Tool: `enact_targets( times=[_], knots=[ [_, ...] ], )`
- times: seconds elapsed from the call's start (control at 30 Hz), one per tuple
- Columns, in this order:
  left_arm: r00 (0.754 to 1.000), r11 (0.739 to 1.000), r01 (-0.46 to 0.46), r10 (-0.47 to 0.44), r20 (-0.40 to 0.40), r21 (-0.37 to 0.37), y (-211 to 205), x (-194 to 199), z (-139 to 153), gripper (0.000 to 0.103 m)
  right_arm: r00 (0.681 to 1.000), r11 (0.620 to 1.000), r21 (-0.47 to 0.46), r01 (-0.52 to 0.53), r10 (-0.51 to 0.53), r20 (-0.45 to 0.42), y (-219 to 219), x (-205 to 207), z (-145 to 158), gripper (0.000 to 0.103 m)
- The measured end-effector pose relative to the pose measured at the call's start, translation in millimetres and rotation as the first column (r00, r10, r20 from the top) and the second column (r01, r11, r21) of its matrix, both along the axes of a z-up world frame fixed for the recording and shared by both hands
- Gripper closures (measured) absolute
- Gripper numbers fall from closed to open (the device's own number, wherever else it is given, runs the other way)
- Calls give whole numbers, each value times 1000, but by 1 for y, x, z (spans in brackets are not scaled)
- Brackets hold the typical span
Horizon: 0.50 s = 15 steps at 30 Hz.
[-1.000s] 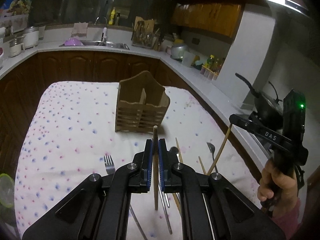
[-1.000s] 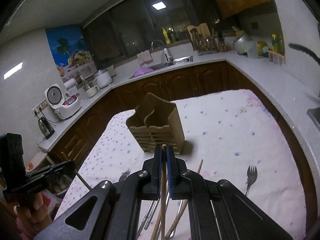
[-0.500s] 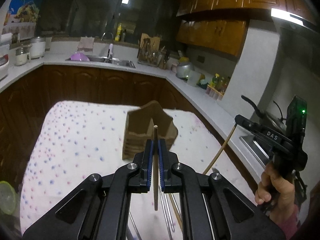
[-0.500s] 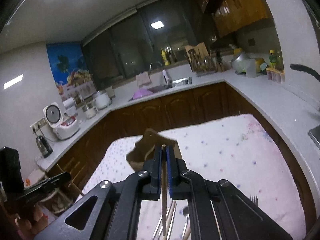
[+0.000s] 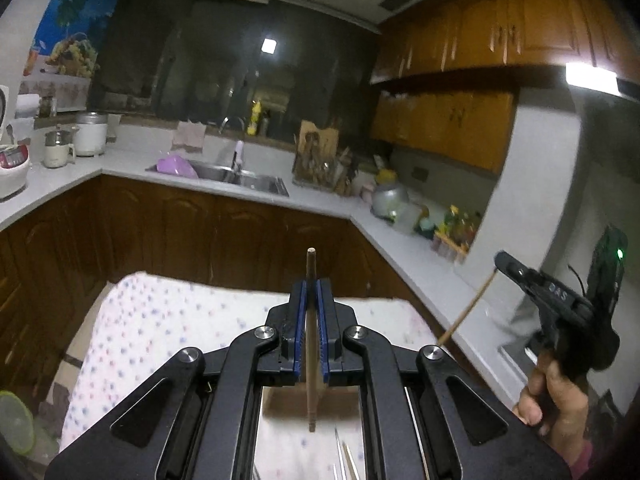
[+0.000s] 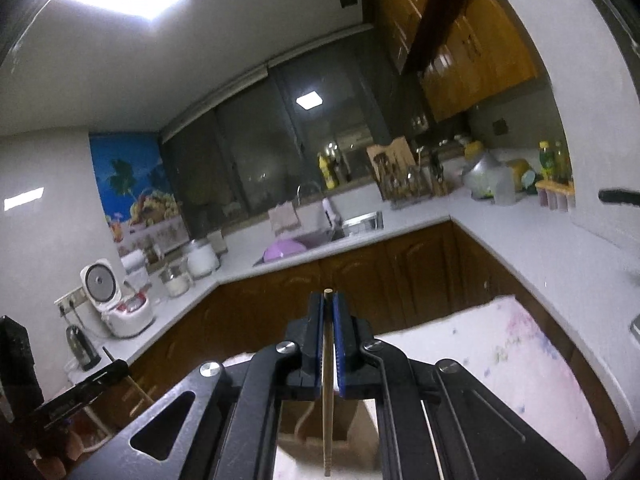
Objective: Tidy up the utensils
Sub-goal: 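Lift the wooden chopsticks with both tools and carry them over the wooden holder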
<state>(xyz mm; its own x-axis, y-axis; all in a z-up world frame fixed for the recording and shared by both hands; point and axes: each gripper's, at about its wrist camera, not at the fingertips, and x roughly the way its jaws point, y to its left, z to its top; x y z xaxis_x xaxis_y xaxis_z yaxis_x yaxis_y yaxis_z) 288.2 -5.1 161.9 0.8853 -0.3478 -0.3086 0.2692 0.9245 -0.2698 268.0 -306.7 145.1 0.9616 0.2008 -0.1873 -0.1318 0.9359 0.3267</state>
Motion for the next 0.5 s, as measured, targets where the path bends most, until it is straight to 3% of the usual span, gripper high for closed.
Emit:
enact_targets(
  times=[0.2, 0.5],
  knots=[
    [997, 997, -72, 72, 15, -36, 2, 48, 1, 98, 999, 1000, 9, 22, -22, 26, 0, 34, 1, 98],
    [990, 988, -126, 119, -81, -92, -4, 99, -59, 98, 999, 998, 56, 38, -37, -23, -4, 73, -60, 98]
  ],
)
